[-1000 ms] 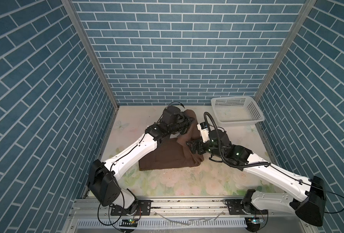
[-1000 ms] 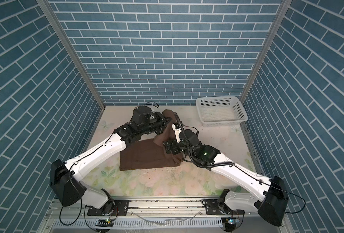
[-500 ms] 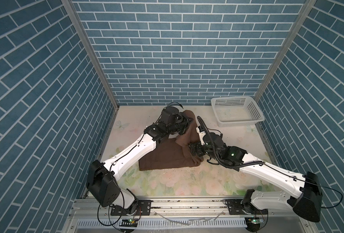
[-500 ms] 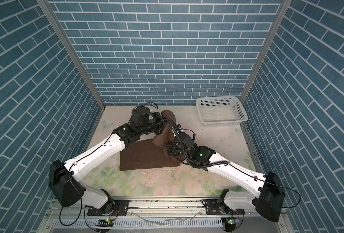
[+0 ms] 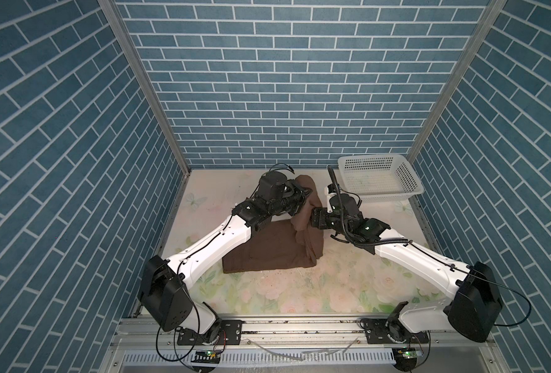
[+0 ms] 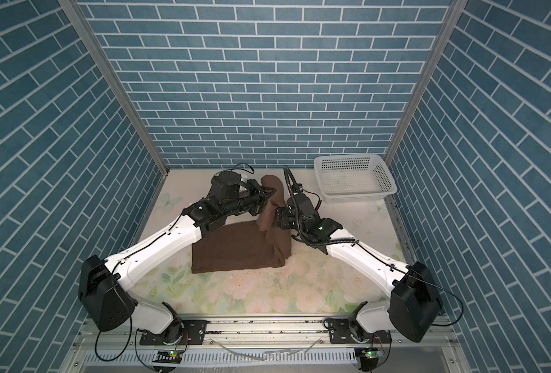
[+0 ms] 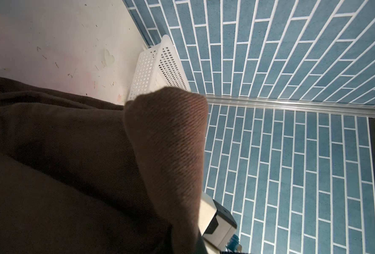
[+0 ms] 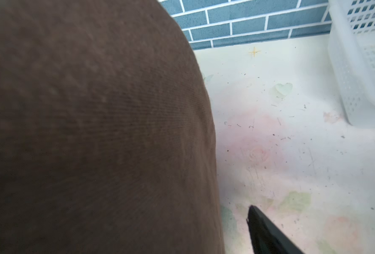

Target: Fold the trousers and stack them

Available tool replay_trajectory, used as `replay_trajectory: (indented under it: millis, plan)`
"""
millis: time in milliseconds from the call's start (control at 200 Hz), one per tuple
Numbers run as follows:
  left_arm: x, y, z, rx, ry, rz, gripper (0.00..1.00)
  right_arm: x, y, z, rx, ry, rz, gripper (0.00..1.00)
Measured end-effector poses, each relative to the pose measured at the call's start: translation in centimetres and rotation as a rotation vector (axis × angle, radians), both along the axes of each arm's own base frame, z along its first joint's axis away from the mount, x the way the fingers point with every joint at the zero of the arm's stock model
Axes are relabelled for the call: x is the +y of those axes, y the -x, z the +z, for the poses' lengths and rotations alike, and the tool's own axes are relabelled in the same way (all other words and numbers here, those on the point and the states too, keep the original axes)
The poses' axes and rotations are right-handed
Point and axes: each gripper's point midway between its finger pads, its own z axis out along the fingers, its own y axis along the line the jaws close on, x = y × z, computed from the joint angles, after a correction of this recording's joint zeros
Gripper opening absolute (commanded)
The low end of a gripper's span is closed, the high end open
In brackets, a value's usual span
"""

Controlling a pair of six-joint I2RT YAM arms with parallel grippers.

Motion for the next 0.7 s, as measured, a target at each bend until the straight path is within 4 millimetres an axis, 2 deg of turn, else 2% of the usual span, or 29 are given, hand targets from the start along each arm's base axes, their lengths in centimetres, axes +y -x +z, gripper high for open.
replay_trajectory:
  millis: [110, 265, 340, 425, 530, 600, 700]
  plan:
    - [-0.5, -0.3, -0.6, 0.012, 0.003, -0.010, 0.00, -0.3, 1.1, 1.6, -0.003, -0.037, 0.024, 0.90]
    - [-1.5, -0.9, -2.9, 0.058, -0.019, -0.028, 0.00, -2.5, 4.2, 6.3, -0.062, -0.118, 0.053, 0.89]
    - [-2.0, -1.3, -3.8, 0.074, -0.025, -0.036, 0.00, -4.1, 5.9, 8.5, -0.099, -0.151, 0.060, 0.85]
    - [-2.5, -1.6, -4.3, 0.086, -0.028, -0.043, 0.00, -4.9, 7.2, 10.0, -0.126, -0.179, 0.076, 0.75]
    - [-3.2, -1.7, -4.3, 0.086, -0.021, -0.058, 0.00, -4.6, 7.5, 9.7, -0.110, -0.175, 0.106, 0.65]
    - [-3.6, -1.7, -4.1, 0.085, -0.016, -0.067, 0.00, -3.7, 7.2, 8.3, -0.071, -0.154, 0.124, 0.64]
    - [-3.9, -1.5, -3.8, 0.082, -0.011, -0.077, 0.00, -2.2, 6.4, 5.3, 0.008, -0.108, 0.149, 0.64]
